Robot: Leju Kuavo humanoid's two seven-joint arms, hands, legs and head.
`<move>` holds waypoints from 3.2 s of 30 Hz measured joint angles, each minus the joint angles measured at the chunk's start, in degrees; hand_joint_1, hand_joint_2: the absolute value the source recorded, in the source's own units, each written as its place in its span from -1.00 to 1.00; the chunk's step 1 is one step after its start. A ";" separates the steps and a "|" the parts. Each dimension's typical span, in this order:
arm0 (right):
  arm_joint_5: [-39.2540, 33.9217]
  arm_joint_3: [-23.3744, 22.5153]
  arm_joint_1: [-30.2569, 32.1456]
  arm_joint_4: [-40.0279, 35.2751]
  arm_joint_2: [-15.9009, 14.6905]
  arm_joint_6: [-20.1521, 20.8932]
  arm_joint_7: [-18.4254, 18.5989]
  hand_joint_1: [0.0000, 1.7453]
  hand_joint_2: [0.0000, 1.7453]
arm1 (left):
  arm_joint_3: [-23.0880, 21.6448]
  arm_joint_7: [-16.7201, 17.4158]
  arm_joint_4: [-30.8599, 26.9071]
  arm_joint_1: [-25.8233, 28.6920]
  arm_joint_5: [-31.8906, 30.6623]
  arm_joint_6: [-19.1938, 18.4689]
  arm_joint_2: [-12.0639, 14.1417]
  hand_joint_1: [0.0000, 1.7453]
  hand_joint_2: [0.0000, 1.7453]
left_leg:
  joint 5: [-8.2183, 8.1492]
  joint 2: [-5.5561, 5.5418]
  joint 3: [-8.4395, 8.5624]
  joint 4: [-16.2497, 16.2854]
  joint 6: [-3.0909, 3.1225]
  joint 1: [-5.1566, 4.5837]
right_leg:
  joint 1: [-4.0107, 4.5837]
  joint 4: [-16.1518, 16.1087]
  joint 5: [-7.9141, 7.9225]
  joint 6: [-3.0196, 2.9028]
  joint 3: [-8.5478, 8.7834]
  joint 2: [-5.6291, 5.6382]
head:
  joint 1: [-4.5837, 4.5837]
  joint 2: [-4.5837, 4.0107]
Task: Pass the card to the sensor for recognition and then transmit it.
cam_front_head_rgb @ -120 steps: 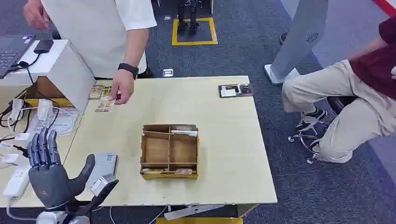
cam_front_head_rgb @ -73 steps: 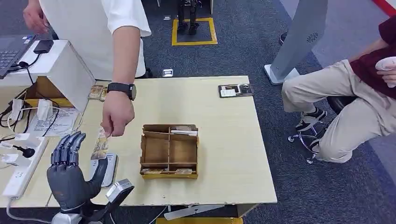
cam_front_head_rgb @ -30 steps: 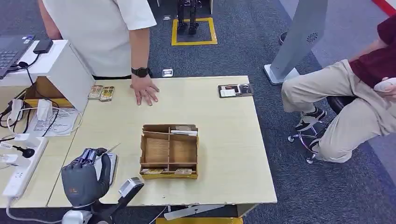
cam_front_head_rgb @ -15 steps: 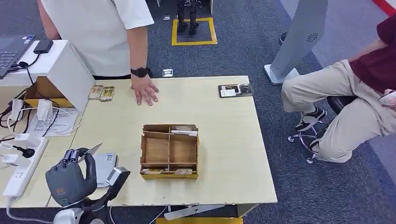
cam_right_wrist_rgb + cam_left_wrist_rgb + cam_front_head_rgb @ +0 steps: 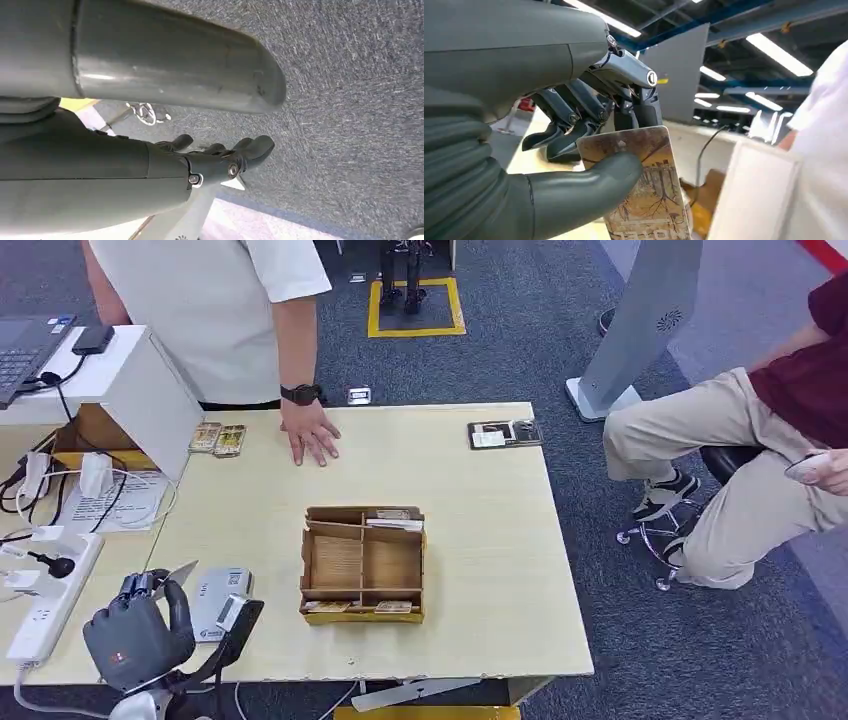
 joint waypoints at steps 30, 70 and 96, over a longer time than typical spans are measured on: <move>-0.33 -0.04 0.12 -0.02 0.00 0.24 0.28 -1.00 -1.00 | -9.50 10.57 20.50 -2.89 2.66 -4.72 8.26 1.00 1.00 | 0.01 -0.01 0.14 -0.01 -0.01 -0.01 | 0.00 0.00 0.00 0.00 0.15 -0.02 | 0.02 0.00; 1.09 -0.07 0.03 0.00 -0.02 0.04 -0.35 -1.00 -1.00 | 1.84 -21.27 -1.23 -2.54 15.21 0.39 -3.04 1.00 1.00 | 0.00 -0.06 0.34 -0.05 -0.01 0.00 | -0.01 0.00 -0.04 -0.06 0.35 -0.10 | 0.02 0.00; 3.85 2.08 -0.81 1.31 -0.59 0.24 -0.26 -1.00 -1.00 | 3.21 -20.11 3.67 -16.53 16.90 0.31 -2.34 -1.00 1.00 | 0.02 -0.03 0.36 -0.05 -0.02 0.01 | 0.00 0.00 -0.02 -0.09 0.31 -0.02 | 0.00 0.00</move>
